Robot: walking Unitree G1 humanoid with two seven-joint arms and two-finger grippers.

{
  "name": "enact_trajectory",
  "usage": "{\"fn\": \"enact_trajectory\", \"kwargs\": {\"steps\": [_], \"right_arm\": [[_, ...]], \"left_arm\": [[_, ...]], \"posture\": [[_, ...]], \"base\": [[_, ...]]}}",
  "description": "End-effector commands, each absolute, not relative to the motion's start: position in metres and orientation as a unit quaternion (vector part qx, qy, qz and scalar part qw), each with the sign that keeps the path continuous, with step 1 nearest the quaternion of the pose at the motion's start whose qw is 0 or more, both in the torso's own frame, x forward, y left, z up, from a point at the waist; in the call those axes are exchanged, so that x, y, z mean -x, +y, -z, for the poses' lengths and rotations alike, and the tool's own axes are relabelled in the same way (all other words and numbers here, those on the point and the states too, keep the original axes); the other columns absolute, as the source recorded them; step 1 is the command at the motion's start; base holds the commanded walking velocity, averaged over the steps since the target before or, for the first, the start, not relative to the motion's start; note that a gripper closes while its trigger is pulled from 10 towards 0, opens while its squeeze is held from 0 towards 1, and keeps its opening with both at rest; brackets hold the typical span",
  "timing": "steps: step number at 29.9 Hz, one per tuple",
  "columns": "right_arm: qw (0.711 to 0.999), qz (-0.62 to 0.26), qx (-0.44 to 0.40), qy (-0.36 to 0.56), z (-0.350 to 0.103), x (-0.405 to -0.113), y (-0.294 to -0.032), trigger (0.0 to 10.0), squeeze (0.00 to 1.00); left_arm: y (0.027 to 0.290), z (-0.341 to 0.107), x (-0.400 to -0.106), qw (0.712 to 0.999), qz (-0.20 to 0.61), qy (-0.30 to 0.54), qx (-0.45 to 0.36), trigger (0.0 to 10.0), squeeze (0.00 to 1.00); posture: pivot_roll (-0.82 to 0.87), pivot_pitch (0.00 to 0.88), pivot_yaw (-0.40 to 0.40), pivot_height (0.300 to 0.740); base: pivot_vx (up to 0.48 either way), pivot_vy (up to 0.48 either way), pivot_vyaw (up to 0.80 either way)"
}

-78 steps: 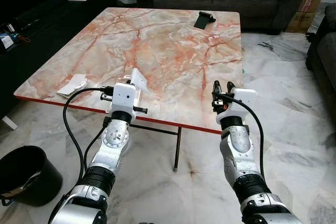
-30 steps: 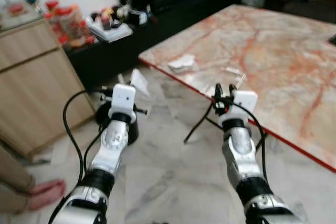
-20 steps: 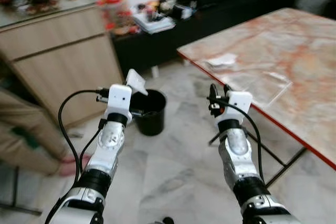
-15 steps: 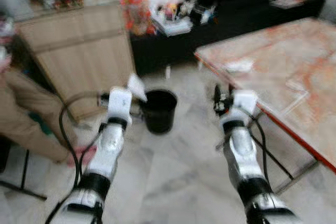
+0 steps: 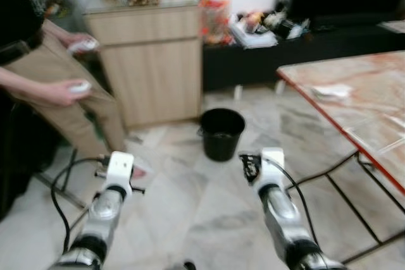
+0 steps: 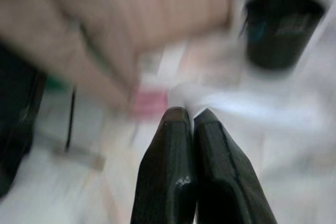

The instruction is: Picking trash to rubbish bin

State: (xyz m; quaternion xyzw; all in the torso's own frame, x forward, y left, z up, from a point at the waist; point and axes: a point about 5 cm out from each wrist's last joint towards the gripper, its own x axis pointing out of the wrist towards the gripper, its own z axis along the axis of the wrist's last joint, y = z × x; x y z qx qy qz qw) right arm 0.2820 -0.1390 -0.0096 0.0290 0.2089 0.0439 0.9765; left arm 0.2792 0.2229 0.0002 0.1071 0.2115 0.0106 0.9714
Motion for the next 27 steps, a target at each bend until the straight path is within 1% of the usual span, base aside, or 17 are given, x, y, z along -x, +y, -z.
{"fn": "enact_trajectory", "kwargs": {"steps": [1, 2, 5, 8, 10, 13, 17, 19, 24, 27], "right_arm": [[0.975, -0.045, -0.028, 0.218, 0.01, -0.284, -0.138, 10.0, 0.0], [0.974, -0.045, -0.028, 0.218, 0.01, -0.284, -0.138, 10.0, 0.0], [0.959, -0.019, -0.035, 0.281, 0.035, -0.257, -0.147, 10.0, 0.0], [0.946, 0.006, -0.036, 0.321, 0.05, -0.238, -0.156, 10.0, 0.0], [0.945, 0.008, -0.038, 0.325, 0.052, -0.236, -0.156, 10.0, 0.0], [0.934, 0.013, -0.04, 0.354, 0.061, -0.223, -0.159, 10.0, 0.0], [0.918, 0.024, -0.039, 0.394, 0.073, -0.205, -0.162, 10.0, 0.0], [0.909, 0.031, -0.043, 0.413, 0.079, -0.195, -0.162, 10.0, 0.0], [0.904, 0.042, -0.051, 0.422, 0.083, -0.187, -0.163, 10.0, 0.0], [0.901, 0.041, -0.059, 0.427, 0.085, -0.183, -0.162, 10.0, 0.0]], "left_arm": [[0.225, -0.007, -0.287, 0.973, -0.018, 0.204, -0.103, 10.0, 0.0], [0.225, -0.007, -0.287, 0.973, -0.018, 0.204, -0.103, 10.0, 0.0], [0.228, 0.011, -0.27, 0.961, -0.017, 0.256, -0.106, 10.0, 0.0], [0.23, 0.025, -0.256, 0.95, -0.027, 0.295, -0.1, 10.0, 0.0], [0.23, 0.026, -0.255, 0.948, -0.028, 0.3, -0.1, 10.0, 0.0], [0.23, 0.032, -0.248, 0.944, -0.028, 0.315, -0.099, 10.0, 0.0], [0.234, 0.042, -0.234, 0.93, -0.042, 0.351, -0.104, 10.0, 0.0], [0.237, 0.051, -0.221, 0.918, -0.046, 0.378, -0.109, 10.0, 0.0], [0.239, 0.056, -0.212, 0.913, -0.05, 0.39, -0.107, 10.0, 0.0], [0.24, 0.058, -0.209, 0.912, -0.055, 0.393, -0.106, 10.0, 0.0]], "posture": [[0.18, 0.0, 0.041, 0.74], [0.18, 0.0, 0.041, 0.74], [0.17, 0.0, 0.036, 0.74], [0.16, 0.0, 0.033, 0.74], [0.16, 0.0, 0.033, 0.74], [0.15, 0.0, 0.028, 0.74], [0.16, 0.0, 0.023, 0.74], [0.16, 0.0, 0.023, 0.74], [0.16, 0.0, 0.02, 0.74], [0.16, 0.0, 0.02, 0.74]], "base": [[0.0, 0.0, 0.0], [0.0, 0.0, 0.0], [0.0, 0.0, 0.0], [0.0, 0.0, 0.0], [0.0, 0.0, 0.0], [0.392, 0.0, 0.0], [0.472, 0.0, 0.0], [0.472, 0.0, 0.0], [0.472, 0.0, 0.0], [0.469, 0.0, -0.8]]}}
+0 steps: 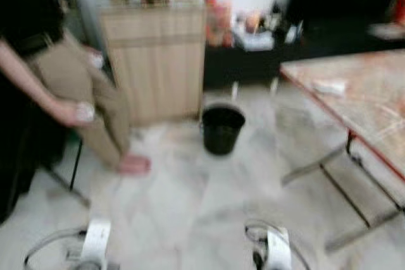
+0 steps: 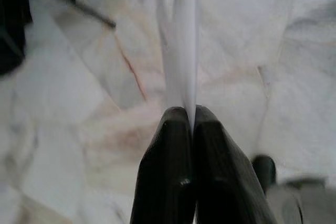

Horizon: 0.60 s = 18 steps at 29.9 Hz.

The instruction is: Picking trash to rubbish bin

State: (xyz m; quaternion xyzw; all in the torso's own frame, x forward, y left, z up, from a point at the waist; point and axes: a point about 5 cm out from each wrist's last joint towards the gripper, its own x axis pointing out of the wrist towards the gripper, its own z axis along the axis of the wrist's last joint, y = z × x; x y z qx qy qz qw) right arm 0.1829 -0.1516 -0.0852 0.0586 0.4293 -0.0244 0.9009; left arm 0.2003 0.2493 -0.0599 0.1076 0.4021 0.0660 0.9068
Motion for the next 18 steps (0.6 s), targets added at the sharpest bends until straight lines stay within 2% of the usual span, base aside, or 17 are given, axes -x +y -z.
{"fn": "enact_trajectory", "kwargs": {"steps": [1, 2, 18], "right_arm": [[0.901, 0.038, -0.055, 0.428, 0.085, -0.1823, -0.1623, 10.0, 0.0], [0.902, 0.038, -0.055, 0.427, 0.085, -0.1822, -0.1624, 10.0, 0.0], [0.907, 0.028, -0.046, 0.417, 0.0818, -0.1884, -0.1591, 10.0, 0.0]], "left_arm": [[0.2403, 0.0579, -0.2085, 0.911, -0.056, 0.394, -0.106, 10.0, 0.0], [0.2405, 0.058, -0.2082, 0.911, -0.057, 0.394, -0.106, 10.0, 0.0], [0.2419, 0.0571, -0.2093, 0.91, -0.06, 0.395, -0.108, 10.0, 0.0]], "posture": [[0.16, 0.0, 0.02, 0.74], [0.16, 0.0, 0.02, 0.74], [0.17, 0.0, 0.022, 0.74]], "base": [[0.469, 0.0, -0.8], [0.469, 0.0, -0.8], [0.471, 0.0, 0.0]]}}
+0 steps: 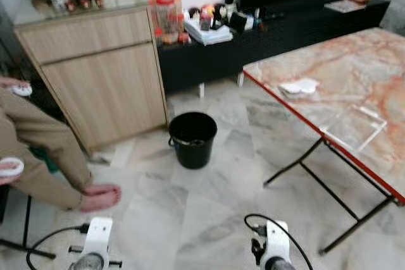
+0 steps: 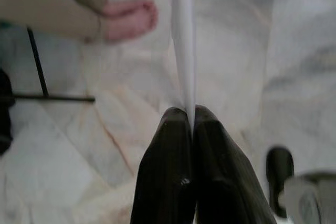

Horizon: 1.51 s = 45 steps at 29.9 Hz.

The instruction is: Picking trash to rubbish bin

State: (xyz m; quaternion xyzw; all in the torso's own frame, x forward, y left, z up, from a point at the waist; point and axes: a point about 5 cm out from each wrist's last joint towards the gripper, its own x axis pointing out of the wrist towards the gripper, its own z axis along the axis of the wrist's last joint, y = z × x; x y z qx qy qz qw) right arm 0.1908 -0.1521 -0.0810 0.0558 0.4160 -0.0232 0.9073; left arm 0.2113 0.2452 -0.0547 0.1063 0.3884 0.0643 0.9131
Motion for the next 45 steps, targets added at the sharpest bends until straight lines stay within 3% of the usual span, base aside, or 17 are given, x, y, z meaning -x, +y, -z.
{"fn": "enact_trajectory", "kwargs": {"steps": [1, 9, 33, 38, 45], "right_arm": [[0.911, 0.024, -0.026, 0.411, 0.081, -0.19, -0.159, 10.0, 0.0], [0.909, 0.032, -0.03, 0.415, 0.082, -0.188, -0.16, 10.0, 0.0], [0.901, 0.017, -0.021, 0.433, 0.087, -0.178, -0.155, 10.0, 0.0], [0.9, 0.015, -0.017, 0.434, 0.087, -0.177, -0.155, 10.0, 0.0], [0.902, 0.022, -0.028, 0.43, 0.087, -0.179, -0.155, 10.0, 0.0]], "left_arm": [[0.243, 0.057, -0.209, 0.91, -0.061, 0.395, -0.108, 10.0, 0.0], [0.244, 0.057, -0.209, 0.91, -0.062, 0.394, -0.11, 10.0, 0.0], [0.246, 0.055, -0.21, 0.91, -0.062, 0.393, -0.115, 10.0, 0.0], [0.245, 0.055, -0.211, 0.91, -0.06, 0.393, -0.115, 10.0, 0.0], [0.244, 0.055, -0.212, 0.911, -0.06, 0.392, -0.115, 10.0, 0.0]], "posture": [[0.18, 0.0, 0.023, 0.74], [0.18, 0.0, 0.025, 0.74], [0.19, 0.0, 0.032, 0.74], [0.19, 0.0, 0.032, 0.74], [0.19, 0.0, 0.032, 0.74]], "base": [[0.472, 0.0, 0.0], [0.47, 0.0, 0.73], [0.47, 0.0, 0.0], [0.469, 0.0, 0.8], [0.469, 0.0, 0.0]]}}
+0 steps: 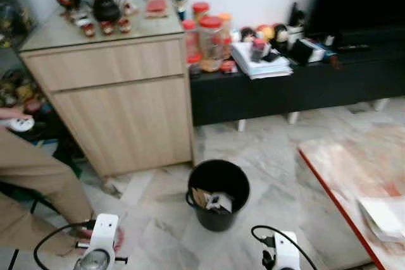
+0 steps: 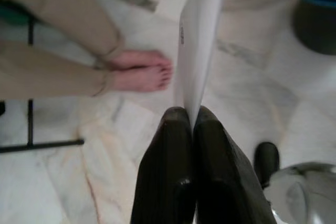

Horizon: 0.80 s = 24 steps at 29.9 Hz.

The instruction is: Picking trash to rubbish bin

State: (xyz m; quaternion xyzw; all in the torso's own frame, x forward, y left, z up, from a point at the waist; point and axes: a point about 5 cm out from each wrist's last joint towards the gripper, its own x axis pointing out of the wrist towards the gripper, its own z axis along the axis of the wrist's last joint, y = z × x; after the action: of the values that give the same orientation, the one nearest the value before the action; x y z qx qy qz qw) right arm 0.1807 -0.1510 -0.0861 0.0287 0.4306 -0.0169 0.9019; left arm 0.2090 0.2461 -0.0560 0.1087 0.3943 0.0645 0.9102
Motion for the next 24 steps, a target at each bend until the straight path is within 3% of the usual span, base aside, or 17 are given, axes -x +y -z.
{"fn": "enact_trajectory", "kwargs": {"steps": [1, 24], "right_arm": [[0.902, 0.021, -0.028, 0.43, 0.0865, -0.1792, -0.1546, 10.0, 0.0], [0.901, 0.006, -0.029, 0.434, 0.087, -0.1788, -0.1514, 10.0, 0.0]], "left_arm": [[0.2442, 0.0549, -0.2119, 0.911, -0.06, 0.392, -0.115, 10.0, 0.0], [0.2437, 0.0516, -0.2174, 0.914, -0.059, 0.384, -0.115, 10.0, 0.0]], "posture": [[0.19, 0.0, 0.032, 0.74], [0.19, 0.0, 0.034, 0.74]], "base": [[0.469, 0.0, 0.0], [0.469, 0.0, 0.0]]}}
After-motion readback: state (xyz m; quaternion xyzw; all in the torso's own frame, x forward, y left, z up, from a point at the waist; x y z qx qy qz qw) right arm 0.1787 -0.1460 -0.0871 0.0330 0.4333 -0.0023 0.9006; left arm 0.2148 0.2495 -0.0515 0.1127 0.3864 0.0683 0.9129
